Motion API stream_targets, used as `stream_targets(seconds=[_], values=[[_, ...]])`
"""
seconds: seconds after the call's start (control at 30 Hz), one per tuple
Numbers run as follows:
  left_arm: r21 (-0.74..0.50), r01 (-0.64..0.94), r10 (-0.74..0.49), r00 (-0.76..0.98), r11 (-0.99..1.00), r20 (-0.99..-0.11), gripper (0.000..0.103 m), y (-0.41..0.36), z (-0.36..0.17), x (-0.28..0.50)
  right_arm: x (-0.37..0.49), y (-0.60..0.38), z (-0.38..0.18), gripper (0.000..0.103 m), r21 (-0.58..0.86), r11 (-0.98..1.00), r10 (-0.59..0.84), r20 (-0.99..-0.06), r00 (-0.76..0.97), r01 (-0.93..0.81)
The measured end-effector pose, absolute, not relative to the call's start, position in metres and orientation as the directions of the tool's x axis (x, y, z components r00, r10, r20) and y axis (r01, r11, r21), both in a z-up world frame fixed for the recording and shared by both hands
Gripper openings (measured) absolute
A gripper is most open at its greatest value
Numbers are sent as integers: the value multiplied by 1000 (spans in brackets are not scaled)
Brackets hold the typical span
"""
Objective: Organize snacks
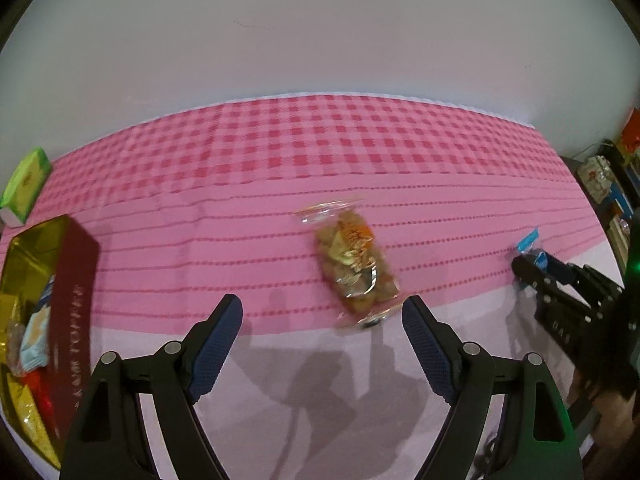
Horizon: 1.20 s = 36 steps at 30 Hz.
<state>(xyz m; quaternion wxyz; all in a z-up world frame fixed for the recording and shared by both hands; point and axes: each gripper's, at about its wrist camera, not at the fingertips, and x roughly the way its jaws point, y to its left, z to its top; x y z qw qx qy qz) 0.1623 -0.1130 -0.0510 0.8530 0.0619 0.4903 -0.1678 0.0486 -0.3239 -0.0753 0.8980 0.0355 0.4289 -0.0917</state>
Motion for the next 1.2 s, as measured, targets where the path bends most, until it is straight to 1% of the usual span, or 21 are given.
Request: stream_targets(seconds=[0.57, 0.63, 0.67, 0.7, 0.83, 0.87, 0.9, 1.03, 1.07, 1.2], values=[[-60, 295, -186, 420, 954, -888, 82, -141, -80, 198, 49, -325, -75, 30, -11, 981, -130, -778, 615, 194], [-63, 292, -184, 409, 954, -894, 80, -142, -82, 200, 49, -325, -75, 30, -9, 981, -129, -779, 614, 194], [-63, 293, -183, 404, 954, -896, 76, -142, -83, 201, 49, -325, -75, 30, -9, 981, -129, -779, 614, 195], [-62, 295, -182, 400, 953, -898, 69, -143, -84, 201, 49, -325, -75, 30, -10, 981, -129, -779, 614, 195], [-49, 314, -177, 393, 948, -902, 58, -149, -86, 199, 49, -325, -75, 30, -9, 981, -129, -779, 614, 195], [-41, 317, -172, 399, 948, -901, 50, -149, -86, 199, 49, -325, -75, 30, -9, 981, -129, -779, 614, 195], [-30, 322, -166, 405, 946, -899, 47, -150, -85, 197, 49, -325, -75, 30, -9, 981, -129, -779, 614, 194], [-17, 348, -168, 410, 938, -896, 45, -148, -83, 191, 49, -325, -75, 30, -8, 981, -128, -780, 613, 195], [-15, 351, -168, 412, 936, -896, 41, -148, -81, 190, 49, -325, -75, 30, -9, 981, -128, -780, 613, 195], [-14, 350, -171, 420, 937, -891, 41, -140, -73, 184, 49, -325, -76, 30, -8, 981, -128, -780, 613, 195]])
